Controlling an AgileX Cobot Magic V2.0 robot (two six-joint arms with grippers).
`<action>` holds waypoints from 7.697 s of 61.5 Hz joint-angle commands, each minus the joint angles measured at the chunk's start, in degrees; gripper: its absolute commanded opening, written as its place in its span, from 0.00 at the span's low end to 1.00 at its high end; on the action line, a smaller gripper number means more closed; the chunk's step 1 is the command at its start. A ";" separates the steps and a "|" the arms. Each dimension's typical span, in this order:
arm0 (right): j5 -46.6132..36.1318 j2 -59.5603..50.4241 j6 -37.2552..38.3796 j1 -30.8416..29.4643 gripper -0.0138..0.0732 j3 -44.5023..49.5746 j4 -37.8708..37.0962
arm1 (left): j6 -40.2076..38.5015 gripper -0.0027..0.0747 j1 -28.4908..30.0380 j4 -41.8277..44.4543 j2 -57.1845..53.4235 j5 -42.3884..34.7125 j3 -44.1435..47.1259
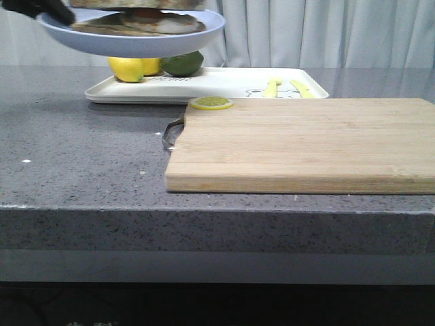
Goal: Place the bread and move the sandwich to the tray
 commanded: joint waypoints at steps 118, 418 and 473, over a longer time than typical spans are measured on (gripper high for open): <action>-7.42 0.01 0.03 -0.20 0.09 -1.27 -0.09 | -5.59 0.63 -5.50 -4.02 36.43 5.43 -53.33; -6.92 0.01 0.03 -0.20 0.09 -1.27 -0.09 | -15.71 0.01 -5.33 35.71 -108.70 -50.26 100.61; -23.37 -3.28 -0.10 -0.75 0.09 6.71 -0.31 | -15.71 0.01 -5.33 35.71 -108.70 -50.26 100.61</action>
